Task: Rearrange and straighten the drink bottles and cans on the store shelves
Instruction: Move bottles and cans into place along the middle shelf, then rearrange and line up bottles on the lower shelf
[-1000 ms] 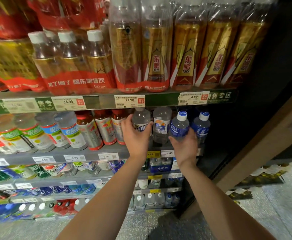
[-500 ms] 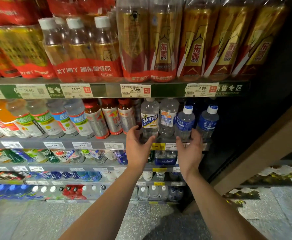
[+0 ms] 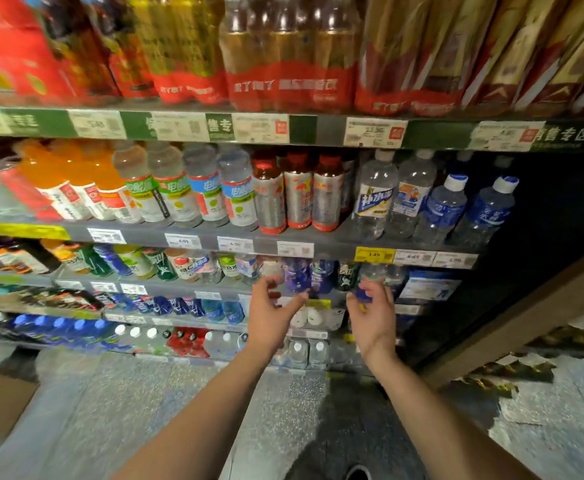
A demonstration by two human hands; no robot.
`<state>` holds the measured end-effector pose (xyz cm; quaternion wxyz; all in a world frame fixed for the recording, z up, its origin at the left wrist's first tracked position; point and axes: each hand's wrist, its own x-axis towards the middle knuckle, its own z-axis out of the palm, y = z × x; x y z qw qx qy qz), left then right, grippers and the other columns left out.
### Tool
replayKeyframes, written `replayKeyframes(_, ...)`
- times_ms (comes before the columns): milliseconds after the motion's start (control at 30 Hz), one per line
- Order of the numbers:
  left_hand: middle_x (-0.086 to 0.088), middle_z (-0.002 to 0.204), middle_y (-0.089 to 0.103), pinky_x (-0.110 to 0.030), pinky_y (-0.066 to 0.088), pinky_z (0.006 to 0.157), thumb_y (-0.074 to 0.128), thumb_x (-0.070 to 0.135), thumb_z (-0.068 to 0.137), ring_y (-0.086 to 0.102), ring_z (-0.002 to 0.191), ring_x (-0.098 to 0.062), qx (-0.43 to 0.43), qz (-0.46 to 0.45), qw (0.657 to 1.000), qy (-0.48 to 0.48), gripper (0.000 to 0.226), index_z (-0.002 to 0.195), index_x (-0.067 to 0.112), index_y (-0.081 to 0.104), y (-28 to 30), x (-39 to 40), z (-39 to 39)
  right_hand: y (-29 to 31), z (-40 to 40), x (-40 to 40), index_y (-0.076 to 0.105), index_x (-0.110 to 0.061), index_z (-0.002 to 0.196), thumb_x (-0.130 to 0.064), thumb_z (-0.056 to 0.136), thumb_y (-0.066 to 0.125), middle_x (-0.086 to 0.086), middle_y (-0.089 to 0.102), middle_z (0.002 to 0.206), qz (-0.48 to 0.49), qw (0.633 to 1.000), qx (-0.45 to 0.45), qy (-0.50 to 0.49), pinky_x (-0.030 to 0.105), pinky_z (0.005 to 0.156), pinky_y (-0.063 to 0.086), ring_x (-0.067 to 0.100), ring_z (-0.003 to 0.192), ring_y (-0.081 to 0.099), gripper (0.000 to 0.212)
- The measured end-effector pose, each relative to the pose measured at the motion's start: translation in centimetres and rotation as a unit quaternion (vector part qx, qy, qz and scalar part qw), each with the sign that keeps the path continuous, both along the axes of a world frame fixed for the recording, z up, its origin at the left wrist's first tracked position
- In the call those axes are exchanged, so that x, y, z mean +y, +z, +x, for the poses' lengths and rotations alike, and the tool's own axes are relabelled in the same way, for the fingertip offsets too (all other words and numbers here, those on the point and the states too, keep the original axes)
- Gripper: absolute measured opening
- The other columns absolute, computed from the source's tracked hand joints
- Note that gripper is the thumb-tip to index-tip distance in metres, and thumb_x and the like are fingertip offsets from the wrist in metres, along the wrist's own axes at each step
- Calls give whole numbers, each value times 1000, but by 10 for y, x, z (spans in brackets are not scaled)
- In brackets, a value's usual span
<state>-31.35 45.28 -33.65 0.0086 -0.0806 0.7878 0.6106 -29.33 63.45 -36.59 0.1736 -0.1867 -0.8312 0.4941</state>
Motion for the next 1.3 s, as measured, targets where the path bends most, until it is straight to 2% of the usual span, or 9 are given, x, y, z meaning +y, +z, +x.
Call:
replayKeyframes(200, 2, 125, 55, -29, 49, 90, 86, 35, 77, 56, 112, -14, -24, -12, 998, -62, 61, 126, 20, 53, -30, -69, 15, -21, 17, -66, 60, -14, 108, -22, 88, 73, 9, 60, 111, 30, 996, -70, -52, 39, 84, 50, 27, 97, 61, 25)
replayKeyframes(367, -3, 126, 56, -34, 48, 95, 86, 42, 75, 56, 113, -21, -48, -32, 993, -107, 66, 126, 17, 52, -58, -99, 6, -38, 20, -91, 49, -43, 105, -43, 82, 67, 3, 57, 123, -27, 989, -121, -74, 48, 87, 54, 25, 105, 62, 29)
replayKeyframes(533, -3, 122, 58, -43, 52, 96, 88, 47, 70, 58, 109, -21, -68, -38, 988, -131, 69, 123, 22, 52, -82, -93, -11, -54, 10, -81, 57, -13, 120, -35, 88, 70, 6, 57, 117, -3, 986, -137, -94, 43, 91, 50, 26, 106, 59, 41)
replayKeyframes(667, -4, 118, 60, -32, 49, 87, 88, 40, 73, 58, 103, -20, -61, -62, 988, -125, 62, 119, 20, 51, -105, -69, -27, -74, -15, -68, 55, -13, 113, -34, 89, 71, 2, 52, 111, -3, 987, -125, -100, 33, 82, 43, 21, 99, 54, 36)
replayKeyframes(800, 0, 120, 59, -27, 47, 88, 88, 40, 74, 58, 105, -16, -51, -71, 991, -102, 64, 123, 19, 52, -130, -39, -46, -99, -43, -50, 52, -8, 132, -32, 90, 71, 9, 52, 127, -18, 990, -110, -84, 25, 89, 40, 16, 108, 51, 52)
replayKeyframes(1033, -3, 121, 56, -19, 48, 95, 90, 31, 70, 57, 101, -6, 12, -64, 998, -25, 69, 124, 13, 52, -161, 12, -99, -131, -96, -24, 46, 2, 139, -31, 86, 72, 20, 49, 139, -4, 995, -77, -67, 45, 105, 43, 33, 130, 48, 68)
replayKeyframes(1167, -3, 133, 49, -22, 37, 106, 90, 31, 68, 49, 124, -17, 41, -64, 996, 42, 85, 135, 12, 43, -176, 32, -127, -146, -111, -19, 35, 2, 147, -25, 85, 73, 21, 40, 148, -42, 996, -28, -80, 43, 113, 35, 30, 137, 42, 78)
replayKeyframes(1233, -6, 135, 48, -32, 35, 115, 91, 34, 64, 46, 131, -23, 53, -62, 995, 66, 95, 139, 8, 39, -184, 41, -138, -154, -120, -19, 26, 2, 152, -24, 85, 71, 21, 33, 156, -52, 994, -11, -91, 41, 120, 26, 30, 144, 34, 84)
replayKeyframes(1300, -10, 135, 47, -42, 38, 114, 91, 34, 63, 47, 131, -27, 55, -68, 993, 81, 97, 139, 6, 37, -193, 47, -146, -160, -127, -18, 18, 3, 154, -18, 89, 70, 20, 24, 160, -51, 994, 1, -94, 24, 122, 13, 28, 149, 25, 86)
